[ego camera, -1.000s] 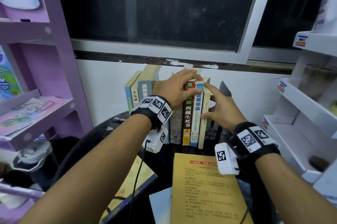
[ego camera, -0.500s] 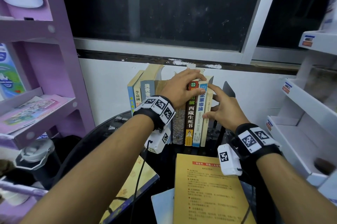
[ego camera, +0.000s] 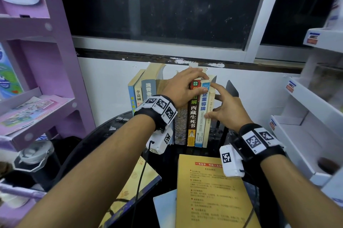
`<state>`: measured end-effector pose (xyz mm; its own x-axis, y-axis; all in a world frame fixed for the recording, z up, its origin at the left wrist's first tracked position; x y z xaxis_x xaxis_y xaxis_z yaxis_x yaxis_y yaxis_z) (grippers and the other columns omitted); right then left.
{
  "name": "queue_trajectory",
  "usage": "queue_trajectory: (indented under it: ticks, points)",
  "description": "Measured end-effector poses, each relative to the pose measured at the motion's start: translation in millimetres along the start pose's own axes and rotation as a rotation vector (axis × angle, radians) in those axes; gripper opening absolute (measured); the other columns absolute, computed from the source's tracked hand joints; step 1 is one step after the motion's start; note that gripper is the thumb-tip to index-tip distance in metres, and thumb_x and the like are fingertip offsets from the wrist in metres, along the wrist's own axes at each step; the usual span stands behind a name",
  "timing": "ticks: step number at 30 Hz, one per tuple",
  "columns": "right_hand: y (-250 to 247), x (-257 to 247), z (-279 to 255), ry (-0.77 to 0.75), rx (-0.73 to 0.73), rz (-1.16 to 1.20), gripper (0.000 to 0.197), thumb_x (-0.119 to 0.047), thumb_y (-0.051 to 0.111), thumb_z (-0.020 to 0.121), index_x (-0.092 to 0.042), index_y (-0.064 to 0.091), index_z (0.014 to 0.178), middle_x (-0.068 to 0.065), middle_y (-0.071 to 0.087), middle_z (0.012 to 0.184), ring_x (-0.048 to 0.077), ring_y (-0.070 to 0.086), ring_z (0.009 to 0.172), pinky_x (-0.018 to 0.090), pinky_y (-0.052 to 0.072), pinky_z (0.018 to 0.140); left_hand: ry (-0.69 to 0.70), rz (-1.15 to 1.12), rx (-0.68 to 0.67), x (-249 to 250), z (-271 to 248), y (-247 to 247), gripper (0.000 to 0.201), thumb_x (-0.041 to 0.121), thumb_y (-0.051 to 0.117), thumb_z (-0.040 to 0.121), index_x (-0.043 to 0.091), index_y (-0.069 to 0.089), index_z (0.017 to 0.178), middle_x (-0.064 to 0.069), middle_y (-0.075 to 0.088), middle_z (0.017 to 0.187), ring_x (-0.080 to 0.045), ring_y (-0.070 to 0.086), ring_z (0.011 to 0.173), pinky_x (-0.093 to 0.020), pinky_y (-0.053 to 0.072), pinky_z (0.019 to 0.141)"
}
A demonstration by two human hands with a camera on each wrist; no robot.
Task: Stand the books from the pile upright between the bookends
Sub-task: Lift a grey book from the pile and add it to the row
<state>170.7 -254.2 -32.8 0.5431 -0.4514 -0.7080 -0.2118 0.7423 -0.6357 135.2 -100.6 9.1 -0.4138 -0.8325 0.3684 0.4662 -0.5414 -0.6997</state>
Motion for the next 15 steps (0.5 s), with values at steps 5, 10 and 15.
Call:
queue_trajectory:
  ticks: [5,10,15]
  points:
    - [2,-2,-1,0.007,-0.010,-0.061,0.094,-0.005,0.078,0.077,-0.036,0.023,0.146,0.001,0.058,0.134,0.016,0.071,0.090,0.039,0.060,0.077,-0.020,0.005,-0.005,1,-1,0,0.034,0.040,0.060,0.089,0.027,0.058,0.121,0.004,0.045,0.143,-0.012,0.042,0.129,-0.035,0.037,0.101]
    - [1,-2,-6,0.037,-0.030,-0.046,0.096,-0.006,0.074,0.081,-0.036,0.014,0.150,0.002,0.054,0.139,0.017,0.070,0.097,0.039,0.060,0.079,-0.068,0.003,-0.043,1,0,1,0.035,0.039,0.061,0.089,0.029,0.057,0.122,0.005,0.042,0.147,-0.015,0.036,0.135,-0.041,0.033,0.108]
    - [-4,-6,-12,0.037,-0.030,-0.013,0.085,-0.007,0.070,0.085,-0.033,0.019,0.149,0.001,0.057,0.136,0.013,0.069,0.092,0.026,0.058,0.073,-0.099,0.028,-0.105,4,0,0,0.039,0.036,0.062,0.088,0.030,0.053,0.126,0.004,0.038,0.150,-0.017,0.034,0.136,-0.048,0.032,0.110]
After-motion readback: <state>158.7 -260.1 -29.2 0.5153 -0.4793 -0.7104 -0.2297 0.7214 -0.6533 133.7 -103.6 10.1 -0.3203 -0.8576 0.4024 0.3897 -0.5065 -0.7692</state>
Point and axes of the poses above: each hand's wrist, its own z-axis towards the middle knuckle, its own y-axis out of the palm, x = y × z, the point moved 5 cm from there along z, towards the middle knuckle
